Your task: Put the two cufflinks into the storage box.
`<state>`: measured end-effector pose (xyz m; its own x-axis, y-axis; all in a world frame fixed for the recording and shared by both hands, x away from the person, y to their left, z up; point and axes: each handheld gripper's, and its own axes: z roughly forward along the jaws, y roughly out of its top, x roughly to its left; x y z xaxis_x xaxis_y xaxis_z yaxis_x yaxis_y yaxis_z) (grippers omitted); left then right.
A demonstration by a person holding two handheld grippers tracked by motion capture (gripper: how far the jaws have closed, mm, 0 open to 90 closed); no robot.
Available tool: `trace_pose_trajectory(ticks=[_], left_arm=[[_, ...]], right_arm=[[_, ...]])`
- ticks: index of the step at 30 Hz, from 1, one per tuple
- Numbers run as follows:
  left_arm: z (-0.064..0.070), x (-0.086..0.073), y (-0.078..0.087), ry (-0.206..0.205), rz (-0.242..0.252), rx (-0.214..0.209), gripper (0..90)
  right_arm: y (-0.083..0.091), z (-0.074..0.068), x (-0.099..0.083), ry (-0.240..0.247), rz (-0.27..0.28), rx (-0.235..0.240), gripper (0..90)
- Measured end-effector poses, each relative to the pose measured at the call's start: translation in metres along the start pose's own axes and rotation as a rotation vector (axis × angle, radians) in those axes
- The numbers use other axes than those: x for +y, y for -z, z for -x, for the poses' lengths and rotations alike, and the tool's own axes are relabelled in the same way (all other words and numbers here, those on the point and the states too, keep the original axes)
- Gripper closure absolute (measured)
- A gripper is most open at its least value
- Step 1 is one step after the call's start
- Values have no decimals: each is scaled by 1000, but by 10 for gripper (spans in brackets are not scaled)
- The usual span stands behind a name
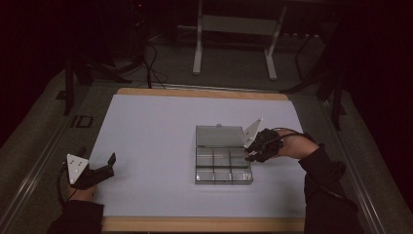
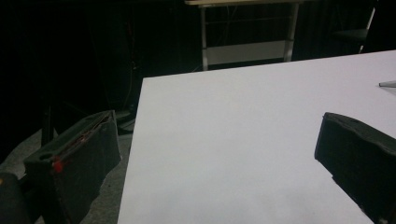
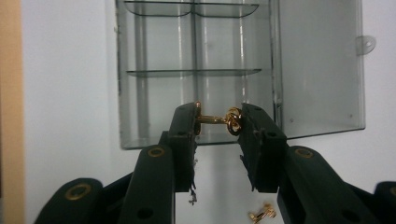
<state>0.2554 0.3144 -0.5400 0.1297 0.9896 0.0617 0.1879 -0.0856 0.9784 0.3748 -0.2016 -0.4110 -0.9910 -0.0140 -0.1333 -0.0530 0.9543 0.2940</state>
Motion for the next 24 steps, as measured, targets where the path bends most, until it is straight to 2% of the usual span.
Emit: trace_pose_trajectory(ticks=[5,16,20,24], left_arm=[[0,0,0,-2,0,0,4],[1,0,0,-6,0,0,4],[1,0,0,-7,1,-1,4],[1,0,0,-6,0,-2,4]], right_arm=[[-8,5,-2,13,35,4,668],[-43,13,3,46,2,28,668],[-54,19,3,19,-1,47,668],[-65,20,4,26,-62,43,668]])
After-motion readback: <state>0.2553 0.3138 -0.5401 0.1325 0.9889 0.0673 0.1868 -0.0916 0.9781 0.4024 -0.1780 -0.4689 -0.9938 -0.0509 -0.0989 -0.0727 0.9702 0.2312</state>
